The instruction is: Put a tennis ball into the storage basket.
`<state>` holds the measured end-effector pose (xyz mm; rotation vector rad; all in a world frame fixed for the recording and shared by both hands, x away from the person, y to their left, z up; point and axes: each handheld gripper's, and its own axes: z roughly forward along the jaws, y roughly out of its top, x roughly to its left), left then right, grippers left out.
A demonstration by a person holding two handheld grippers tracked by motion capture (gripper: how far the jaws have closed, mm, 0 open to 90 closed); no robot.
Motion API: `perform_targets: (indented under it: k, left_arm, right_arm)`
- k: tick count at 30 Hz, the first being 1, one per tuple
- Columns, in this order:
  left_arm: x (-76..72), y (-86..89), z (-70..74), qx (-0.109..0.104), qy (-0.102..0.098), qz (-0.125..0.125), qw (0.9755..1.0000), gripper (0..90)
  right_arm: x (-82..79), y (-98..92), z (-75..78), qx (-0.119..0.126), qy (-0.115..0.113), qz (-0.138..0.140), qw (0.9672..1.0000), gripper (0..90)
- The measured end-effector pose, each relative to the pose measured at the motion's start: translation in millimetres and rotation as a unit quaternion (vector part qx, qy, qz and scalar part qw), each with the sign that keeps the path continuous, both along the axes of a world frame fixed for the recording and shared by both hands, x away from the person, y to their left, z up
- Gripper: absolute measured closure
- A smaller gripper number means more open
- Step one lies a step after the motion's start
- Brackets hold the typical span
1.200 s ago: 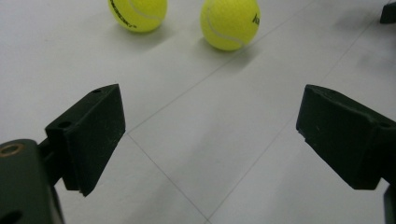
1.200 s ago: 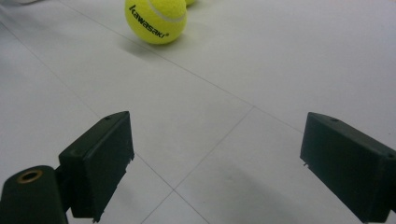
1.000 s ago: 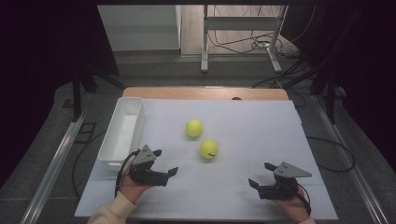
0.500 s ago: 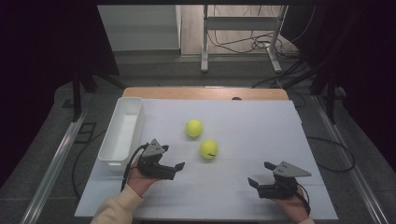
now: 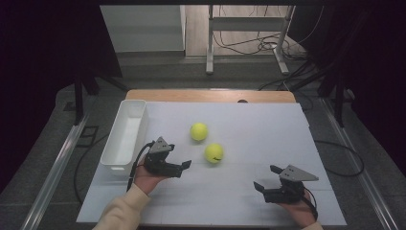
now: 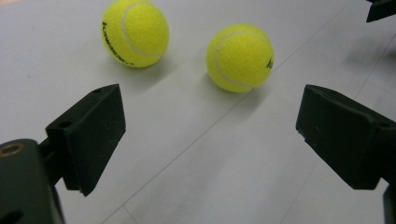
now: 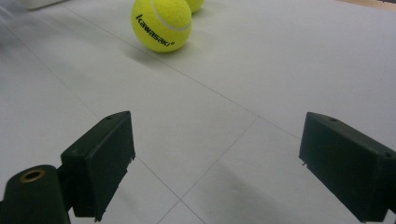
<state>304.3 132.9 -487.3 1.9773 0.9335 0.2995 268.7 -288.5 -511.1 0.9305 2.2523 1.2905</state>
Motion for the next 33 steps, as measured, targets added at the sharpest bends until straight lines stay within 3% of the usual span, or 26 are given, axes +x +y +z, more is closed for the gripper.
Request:
perform_targets:
  k: [33]
  left_arm:
    - [33.3, -10.7, 0.3, 0.011, 0.006, 0.006, 0.9999, 9.1]
  right_arm:
    - [5.4, 3.1, -1.2, -0.005, -0.002, 0.004, 1.0, 10.8]
